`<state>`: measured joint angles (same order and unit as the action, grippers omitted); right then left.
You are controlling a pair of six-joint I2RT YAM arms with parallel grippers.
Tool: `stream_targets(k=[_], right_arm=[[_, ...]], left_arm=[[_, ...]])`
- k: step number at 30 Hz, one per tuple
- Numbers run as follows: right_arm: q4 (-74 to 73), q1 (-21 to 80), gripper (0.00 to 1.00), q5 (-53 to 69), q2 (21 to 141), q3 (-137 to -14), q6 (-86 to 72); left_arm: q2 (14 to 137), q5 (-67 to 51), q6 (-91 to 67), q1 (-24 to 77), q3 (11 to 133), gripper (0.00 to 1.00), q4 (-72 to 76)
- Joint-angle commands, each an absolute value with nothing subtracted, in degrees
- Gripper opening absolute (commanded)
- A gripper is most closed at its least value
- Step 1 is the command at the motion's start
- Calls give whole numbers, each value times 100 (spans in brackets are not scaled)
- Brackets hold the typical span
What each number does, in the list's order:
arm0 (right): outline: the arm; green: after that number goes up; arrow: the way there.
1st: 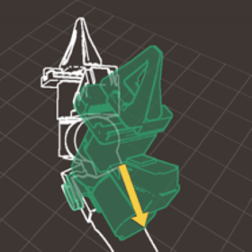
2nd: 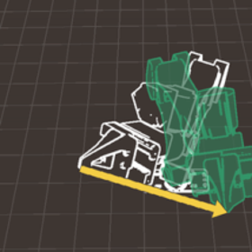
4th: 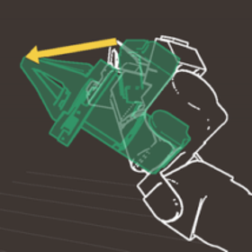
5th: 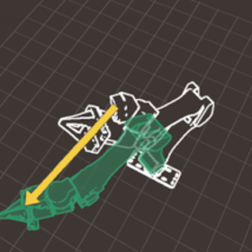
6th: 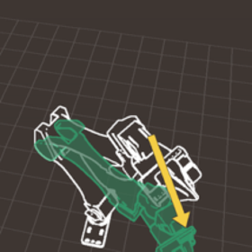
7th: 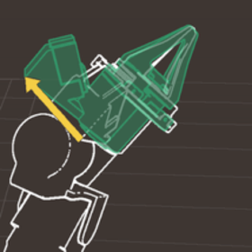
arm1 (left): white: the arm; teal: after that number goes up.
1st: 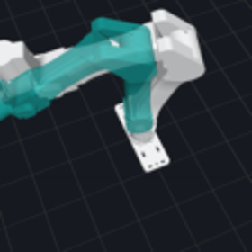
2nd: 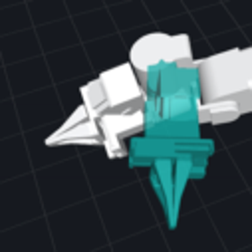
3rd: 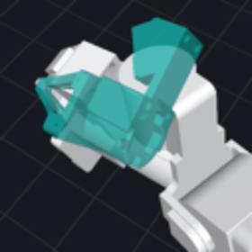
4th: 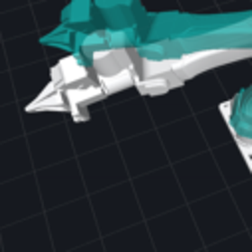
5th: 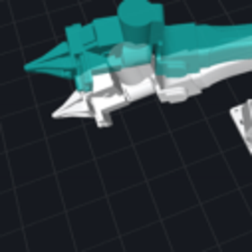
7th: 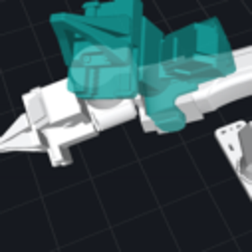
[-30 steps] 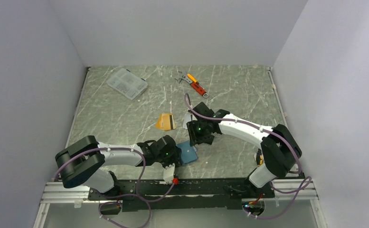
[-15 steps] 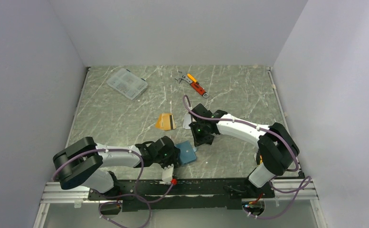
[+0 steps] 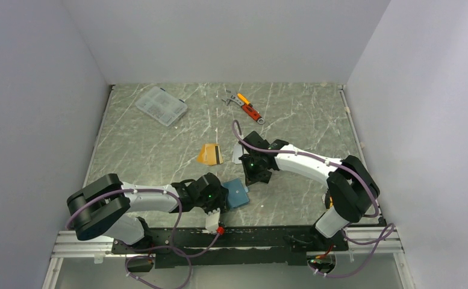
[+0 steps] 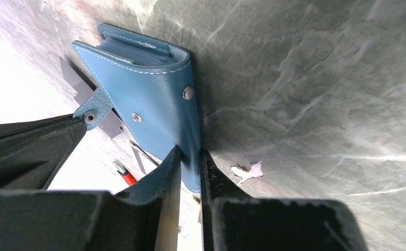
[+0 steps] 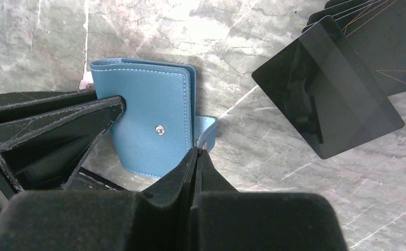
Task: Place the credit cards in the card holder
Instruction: Close the card holder at the center of the board.
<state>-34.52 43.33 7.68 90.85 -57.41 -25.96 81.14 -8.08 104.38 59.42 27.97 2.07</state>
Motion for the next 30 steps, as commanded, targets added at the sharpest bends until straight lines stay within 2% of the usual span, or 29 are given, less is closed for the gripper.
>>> stream_targets(k=[1, 9, 30], right_arm=[[-3266, 4323, 0, 784, 8855, -5699, -2661], [-2764, 4147, 0, 1906, 8725, -5474, -2623], [-2467, 4118, 0, 2706, 9068, -5116, -2598]], left_arm=[[8080, -784, 10417, 5968, 2622, 10, -436], [8044, -774, 10396, 5977, 2585, 8, -439], [7976, -747, 10435, 5977, 2501, 5, -442]])
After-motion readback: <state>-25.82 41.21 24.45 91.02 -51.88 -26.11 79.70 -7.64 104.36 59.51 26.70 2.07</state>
